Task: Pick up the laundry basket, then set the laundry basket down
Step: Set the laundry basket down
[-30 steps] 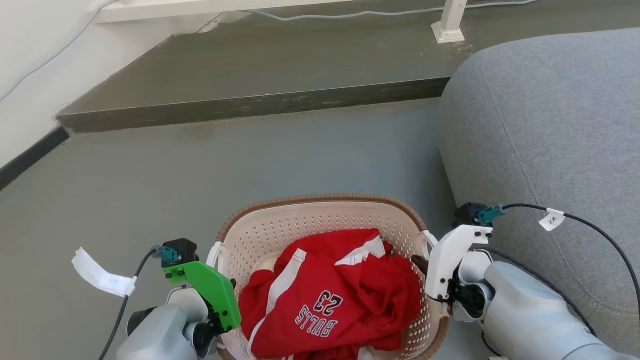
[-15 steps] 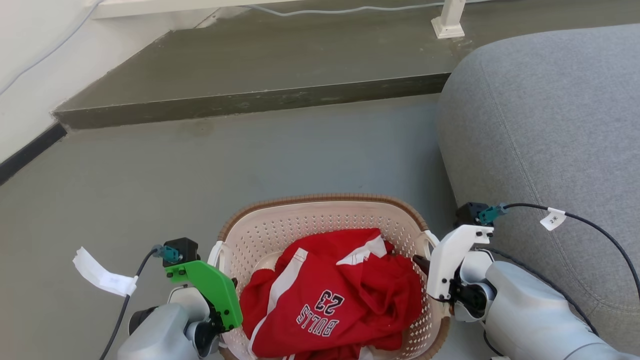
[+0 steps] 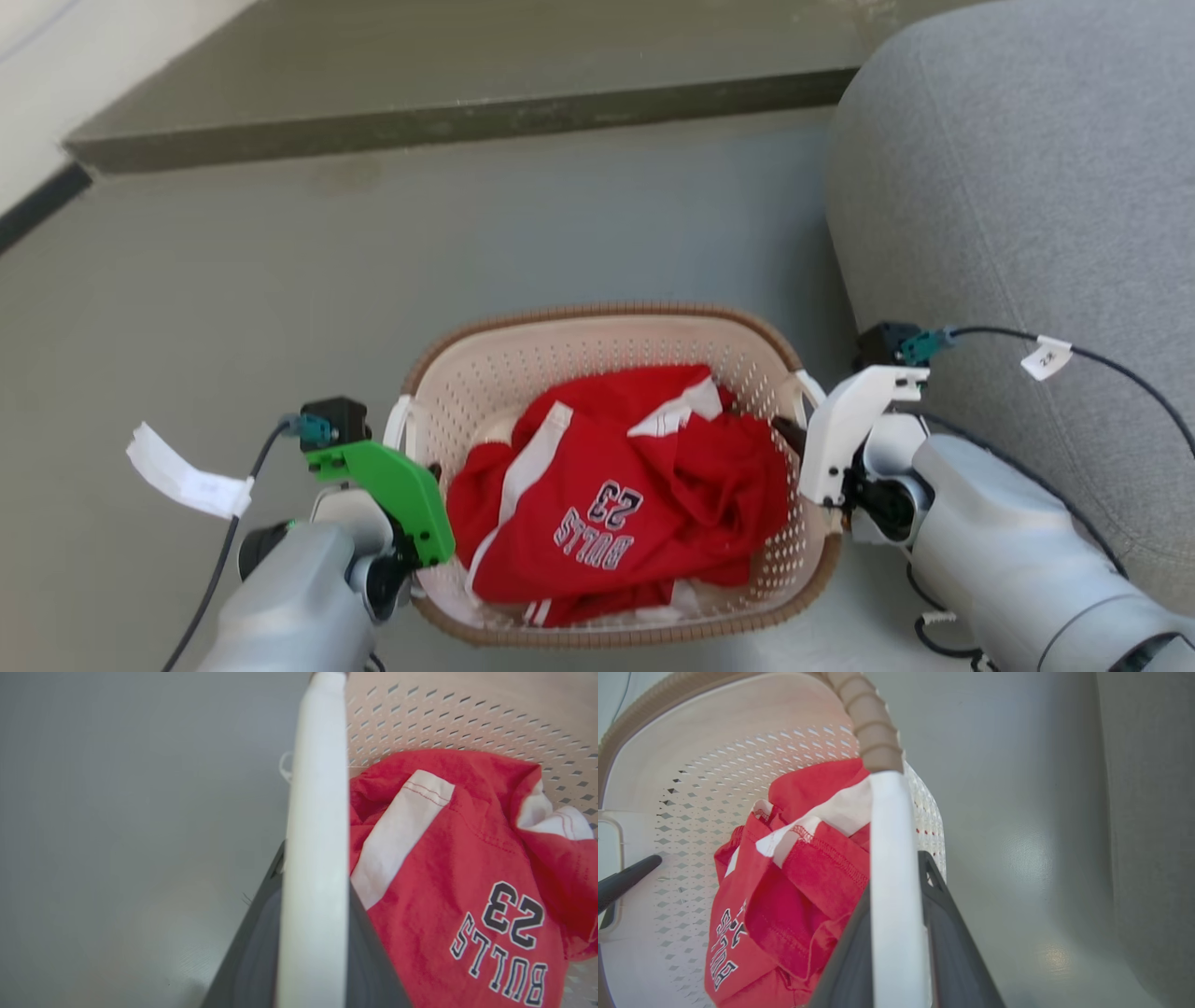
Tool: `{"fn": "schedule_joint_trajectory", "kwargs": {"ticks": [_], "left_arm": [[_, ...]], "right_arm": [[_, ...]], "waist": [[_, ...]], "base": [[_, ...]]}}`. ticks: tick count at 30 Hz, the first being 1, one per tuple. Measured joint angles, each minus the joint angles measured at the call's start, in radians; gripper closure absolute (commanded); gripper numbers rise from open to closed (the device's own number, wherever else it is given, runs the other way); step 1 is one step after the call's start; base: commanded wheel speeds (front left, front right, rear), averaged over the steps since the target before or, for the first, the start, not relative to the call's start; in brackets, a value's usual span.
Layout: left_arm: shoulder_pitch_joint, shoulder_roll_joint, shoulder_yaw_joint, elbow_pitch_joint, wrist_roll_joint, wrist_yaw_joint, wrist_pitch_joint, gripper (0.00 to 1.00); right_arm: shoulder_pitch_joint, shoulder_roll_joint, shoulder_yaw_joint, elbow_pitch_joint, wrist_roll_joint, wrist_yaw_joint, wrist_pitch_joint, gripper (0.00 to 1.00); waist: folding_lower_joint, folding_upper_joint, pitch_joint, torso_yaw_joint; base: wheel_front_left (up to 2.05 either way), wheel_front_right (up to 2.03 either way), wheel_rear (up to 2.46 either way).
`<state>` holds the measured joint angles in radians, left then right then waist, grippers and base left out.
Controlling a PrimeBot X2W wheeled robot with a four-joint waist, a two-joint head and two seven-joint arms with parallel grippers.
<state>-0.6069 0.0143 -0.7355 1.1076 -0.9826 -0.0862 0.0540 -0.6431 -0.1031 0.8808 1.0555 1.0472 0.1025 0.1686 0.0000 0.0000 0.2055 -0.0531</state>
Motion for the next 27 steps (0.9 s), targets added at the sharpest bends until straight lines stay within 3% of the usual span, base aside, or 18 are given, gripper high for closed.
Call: {"fn": "schedule_joint_trajectory", "kwargs": {"ticks": [27], "left_arm": [[-0.182, 0.002, 0.006, -0.032, 0.004, 0.035, -0.143, 1.00]], "right_arm": [[-0.174, -0.059, 0.010, -0.075, -0.002, 0.000, -0.115, 1.00]], "waist": [[0.0001, 0.0000, 0.311, -0.007]], "base": [[0.00, 0.00, 0.00]]}}
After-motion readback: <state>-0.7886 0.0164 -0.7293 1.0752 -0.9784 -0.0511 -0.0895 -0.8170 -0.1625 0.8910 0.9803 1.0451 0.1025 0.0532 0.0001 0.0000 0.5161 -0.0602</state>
